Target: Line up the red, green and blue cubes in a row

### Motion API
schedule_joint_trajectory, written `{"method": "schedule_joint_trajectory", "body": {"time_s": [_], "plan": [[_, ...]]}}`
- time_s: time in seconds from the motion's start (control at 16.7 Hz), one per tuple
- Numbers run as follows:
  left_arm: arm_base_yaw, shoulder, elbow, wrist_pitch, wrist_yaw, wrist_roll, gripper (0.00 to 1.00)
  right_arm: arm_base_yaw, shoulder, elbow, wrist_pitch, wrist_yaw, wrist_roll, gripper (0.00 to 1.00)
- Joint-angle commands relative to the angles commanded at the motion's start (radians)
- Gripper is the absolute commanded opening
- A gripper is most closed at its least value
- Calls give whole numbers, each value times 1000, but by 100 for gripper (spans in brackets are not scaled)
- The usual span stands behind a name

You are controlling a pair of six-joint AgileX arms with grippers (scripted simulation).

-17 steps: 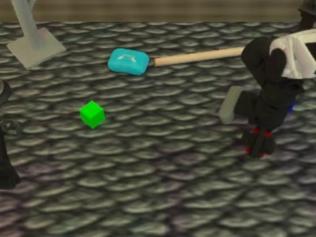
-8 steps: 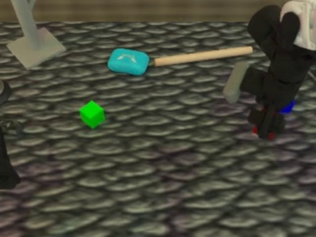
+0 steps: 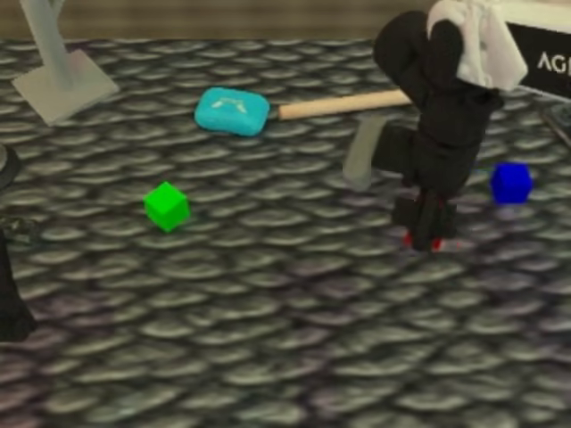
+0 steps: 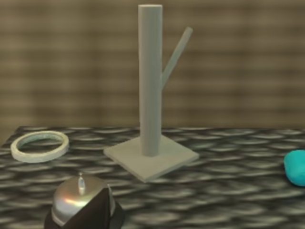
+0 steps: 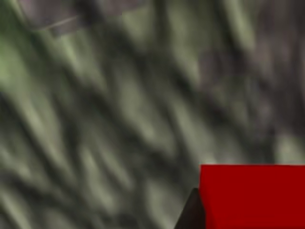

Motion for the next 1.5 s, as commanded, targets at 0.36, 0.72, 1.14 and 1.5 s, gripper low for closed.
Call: {"method": "schedule_joint_trajectory", "body": {"time_s": [0.36,0.72,1.14,1.5], "plan": [[0,0,0,0,0,0,100,286,219,436,-180,0,65,0],[0,0,0,0,0,0,100,446,322,629,-269,3,107,0],[0,0,0,0,0,0,100,443,317,555,-192,3,110,0],[0,0,0,0,0,0,100,448,333,375,-3,4,109,0]]}}
